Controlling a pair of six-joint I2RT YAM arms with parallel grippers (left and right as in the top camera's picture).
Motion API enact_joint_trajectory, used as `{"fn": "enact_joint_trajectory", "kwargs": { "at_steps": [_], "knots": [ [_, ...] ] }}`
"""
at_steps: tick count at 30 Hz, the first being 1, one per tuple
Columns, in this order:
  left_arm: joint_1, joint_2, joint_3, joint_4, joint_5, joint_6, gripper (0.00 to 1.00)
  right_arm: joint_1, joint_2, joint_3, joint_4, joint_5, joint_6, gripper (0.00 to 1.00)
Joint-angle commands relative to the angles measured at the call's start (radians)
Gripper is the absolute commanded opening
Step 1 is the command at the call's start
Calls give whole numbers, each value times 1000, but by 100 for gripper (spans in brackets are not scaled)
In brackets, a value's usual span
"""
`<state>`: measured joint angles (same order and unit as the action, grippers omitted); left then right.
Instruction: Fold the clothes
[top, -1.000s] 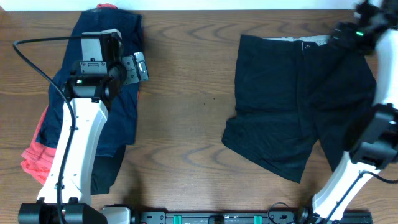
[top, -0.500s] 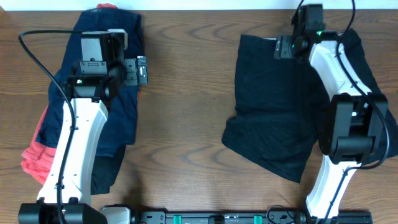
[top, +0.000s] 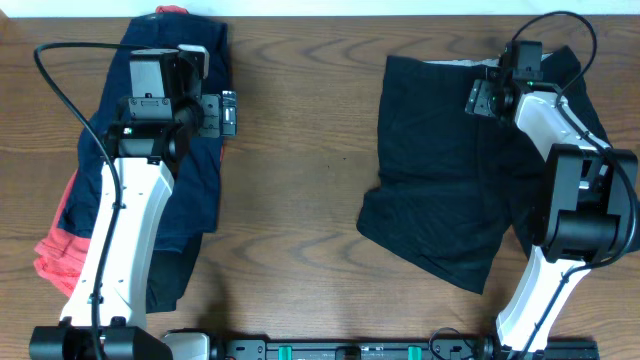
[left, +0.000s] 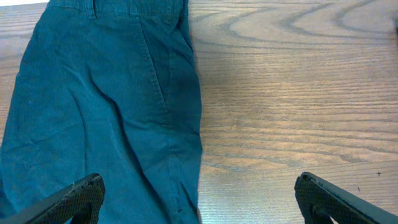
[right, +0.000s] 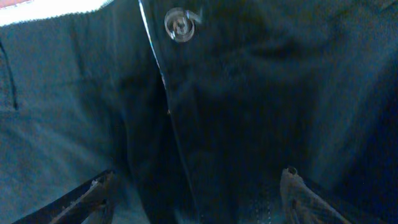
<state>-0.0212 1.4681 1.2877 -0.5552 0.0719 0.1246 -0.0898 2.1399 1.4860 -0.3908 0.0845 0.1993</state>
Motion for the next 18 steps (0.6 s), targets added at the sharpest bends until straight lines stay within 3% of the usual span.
{"fn": "enact_joint_trajectory", "kwargs": {
  "at_steps": [1, 11, 18],
  "knots": [
    [3, 15, -11, 3, 0, 13, 99, -2, 4, -23, 18, -61, 32, 82],
    [3, 15, -11, 2, 0, 13, 99, 4, 126, -23, 28, -252, 18, 86],
    [3, 15, -11, 3, 0, 13, 99, 56, 217, -22, 35, -200, -210, 87]
  ]
}}
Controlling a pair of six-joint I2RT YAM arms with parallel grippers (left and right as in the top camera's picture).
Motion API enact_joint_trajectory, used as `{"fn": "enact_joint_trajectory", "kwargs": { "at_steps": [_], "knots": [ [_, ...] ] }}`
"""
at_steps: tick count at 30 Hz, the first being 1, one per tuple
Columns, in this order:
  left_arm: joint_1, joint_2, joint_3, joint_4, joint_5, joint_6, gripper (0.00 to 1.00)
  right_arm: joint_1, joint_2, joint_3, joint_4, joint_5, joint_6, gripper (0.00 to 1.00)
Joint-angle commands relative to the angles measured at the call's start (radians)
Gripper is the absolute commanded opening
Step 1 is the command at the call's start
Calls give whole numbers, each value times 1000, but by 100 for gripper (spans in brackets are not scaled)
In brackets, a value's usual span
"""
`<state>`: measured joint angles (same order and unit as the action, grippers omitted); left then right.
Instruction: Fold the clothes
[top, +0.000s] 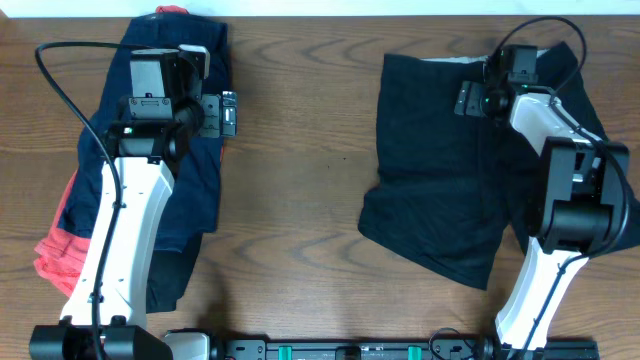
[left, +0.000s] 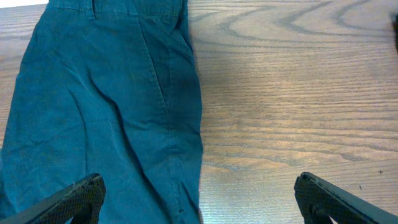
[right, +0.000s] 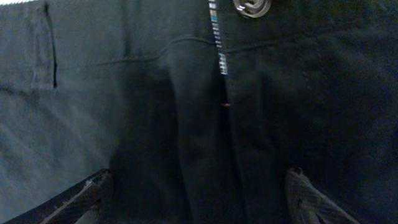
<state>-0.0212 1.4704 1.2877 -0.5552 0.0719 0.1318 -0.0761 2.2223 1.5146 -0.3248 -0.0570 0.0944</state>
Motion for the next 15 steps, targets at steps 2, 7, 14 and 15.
{"fn": "enact_joint_trajectory", "kwargs": {
  "at_steps": [2, 7, 14, 15],
  "knots": [
    [3, 13, -11, 3, -1, 6, 99, 63, 139, -51, -33, -41, -158, 87],
    [3, 13, -11, 4, 0, 6, 99, 135, 139, -41, -25, -38, -209, 88],
    [2, 13, -11, 3, 1, 4, 98, 275, 139, -14, -12, -90, -225, 93],
    [2, 13, -11, 3, 2, -6, 98, 298, 139, -4, -24, -90, -223, 95]
  ]
}}
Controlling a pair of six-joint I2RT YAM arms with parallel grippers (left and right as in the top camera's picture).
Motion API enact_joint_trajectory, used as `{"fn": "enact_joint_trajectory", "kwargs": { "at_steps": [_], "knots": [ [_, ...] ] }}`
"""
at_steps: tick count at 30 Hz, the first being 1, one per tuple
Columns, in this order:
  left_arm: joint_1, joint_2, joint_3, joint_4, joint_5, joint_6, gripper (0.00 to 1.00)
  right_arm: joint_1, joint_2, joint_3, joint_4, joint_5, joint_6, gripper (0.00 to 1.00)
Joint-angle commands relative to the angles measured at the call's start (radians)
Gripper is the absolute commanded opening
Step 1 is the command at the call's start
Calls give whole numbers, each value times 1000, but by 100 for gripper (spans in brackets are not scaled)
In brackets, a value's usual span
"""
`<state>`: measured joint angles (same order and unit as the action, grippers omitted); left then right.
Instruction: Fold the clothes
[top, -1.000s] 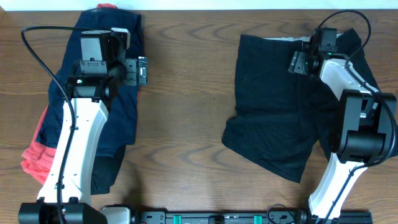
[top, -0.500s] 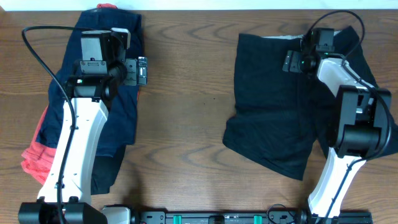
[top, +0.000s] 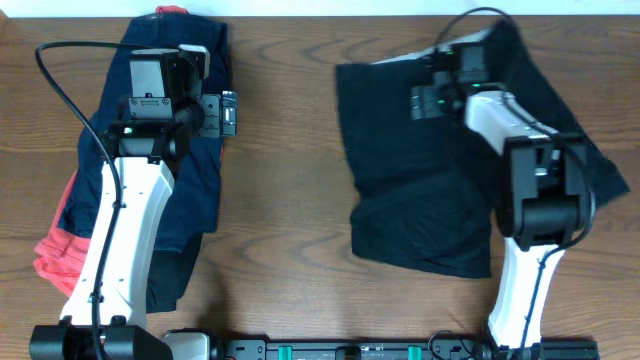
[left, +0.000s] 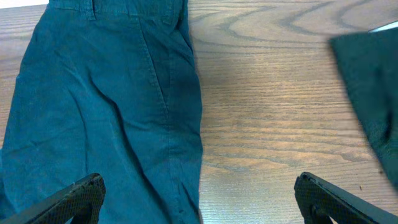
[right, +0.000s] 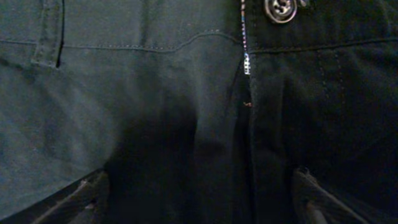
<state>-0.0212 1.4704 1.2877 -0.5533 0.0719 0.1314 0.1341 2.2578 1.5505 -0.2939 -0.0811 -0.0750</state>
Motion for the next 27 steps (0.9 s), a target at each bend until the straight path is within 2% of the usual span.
{"fn": "enact_joint_trajectory", "kwargs": {
  "at_steps": [1, 6, 12, 15, 20, 27],
  "knots": [
    [2, 13, -11, 1, 13, -13, 98, 106, 103, -27, -70, -74, -53, 96],
    [2, 20, -13, 1, 52, -13, 98, 186, 103, 69, -170, -207, -53, 96],
    [2, 57, -14, -14, 90, -17, 98, 201, 102, 314, -454, -361, -27, 99],
    [2, 96, -14, -9, 145, -16, 98, 182, 102, 492, -626, -363, 42, 99],
    [2, 196, -14, 10, 184, -16, 98, 140, 102, 782, -882, -365, 52, 99],
    [-3, 331, -14, 27, 298, 30, 99, 96, 102, 1029, -1092, -363, 51, 99]
  ]
}}
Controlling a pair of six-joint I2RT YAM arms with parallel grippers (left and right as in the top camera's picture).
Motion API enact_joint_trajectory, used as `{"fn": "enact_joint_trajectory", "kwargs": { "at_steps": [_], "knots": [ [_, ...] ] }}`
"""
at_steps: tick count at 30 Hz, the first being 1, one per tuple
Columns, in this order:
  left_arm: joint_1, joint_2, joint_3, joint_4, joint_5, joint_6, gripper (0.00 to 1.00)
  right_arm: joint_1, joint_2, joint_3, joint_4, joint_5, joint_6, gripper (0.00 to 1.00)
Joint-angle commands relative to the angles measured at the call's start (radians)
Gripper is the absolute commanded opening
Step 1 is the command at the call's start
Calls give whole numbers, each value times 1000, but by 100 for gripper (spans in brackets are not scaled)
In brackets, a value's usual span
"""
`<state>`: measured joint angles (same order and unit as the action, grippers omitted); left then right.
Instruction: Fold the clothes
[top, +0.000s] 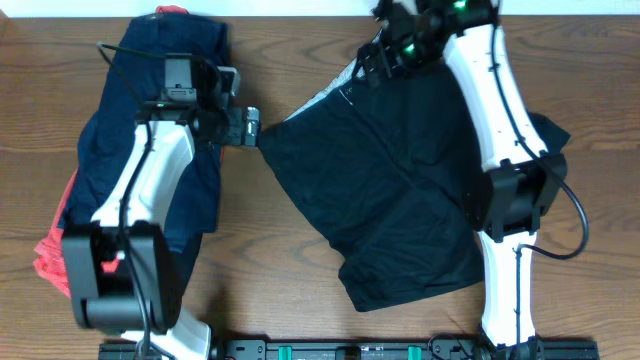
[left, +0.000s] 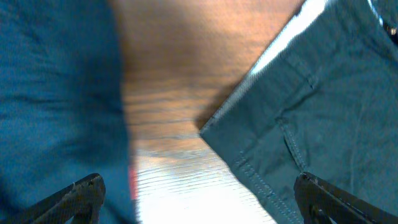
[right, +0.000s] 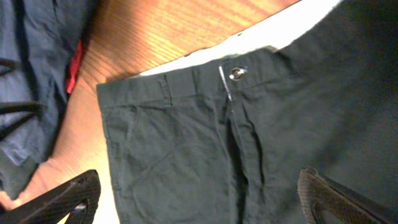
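Observation:
Black shorts (top: 400, 190) lie spread out diagonally across the middle of the table, waistband toward the back left. Their button (right: 235, 73) and fly face up. My left gripper (top: 250, 128) is open and low over the table, right at the waistband corner (left: 208, 127). That corner lies between its fingers (left: 84, 190) but is not gripped. My right gripper (top: 383, 52) is open and raised high over the waistband at the back. Its fingertips (right: 84, 186) are clear of the fabric.
A pile of other clothes sits at the left: a dark blue garment (top: 120, 110) on top and a red one (top: 50, 255) sticking out beneath it. The left arm reaches across this pile. Bare wood (top: 280, 230) shows between the pile and the shorts.
The shorts have shifted left and turned, and now lie diagonally in the middle. My right gripper has lifted from the fly to high above the waistband. My left gripper swung right to the waistband corner.
The shorts lay at the right, with my right gripper low on the fly and my left gripper open over the blue pile. Over the following moments the right gripper and shorts stood further left. Now the shorts are central, the right gripper is raised, and the left is at their corner.

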<state>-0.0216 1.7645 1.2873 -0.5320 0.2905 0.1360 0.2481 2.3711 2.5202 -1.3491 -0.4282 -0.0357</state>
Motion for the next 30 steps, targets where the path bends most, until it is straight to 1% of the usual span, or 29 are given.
{"fn": "enact_joint_trajectory", "kwargs": {
  "at_steps": [1, 4, 8, 12, 17, 21, 26, 28, 30],
  "knots": [
    [-8, 48, -14, 6, 80, 25, 99, -23, -11, 69, -51, -16, 12, 99],
    [-36, 73, -14, 14, 80, 24, 100, -36, -11, 72, -83, -15, 13, 99],
    [-89, 101, -14, 27, 69, -29, 100, -51, -11, 68, -109, 24, 13, 98],
    [-145, 127, -14, 36, -23, -60, 100, -66, -11, 68, -118, 26, 32, 94],
    [-188, 131, -14, 38, -153, -101, 98, -78, -11, 68, -146, 30, 31, 84],
    [-193, 131, -14, 41, -220, -116, 94, -80, -11, 68, -160, 84, 33, 71],
    [-190, 131, -14, 40, -262, -179, 94, -80, -8, 40, -145, 309, 95, 66],
    [-188, 127, -11, 27, -264, -229, 94, -80, -8, -2, -132, 313, 95, 66],
    [-180, 114, 3, -12, -266, -264, 94, -77, -8, -50, -140, 288, 94, 70]
  ]
}}
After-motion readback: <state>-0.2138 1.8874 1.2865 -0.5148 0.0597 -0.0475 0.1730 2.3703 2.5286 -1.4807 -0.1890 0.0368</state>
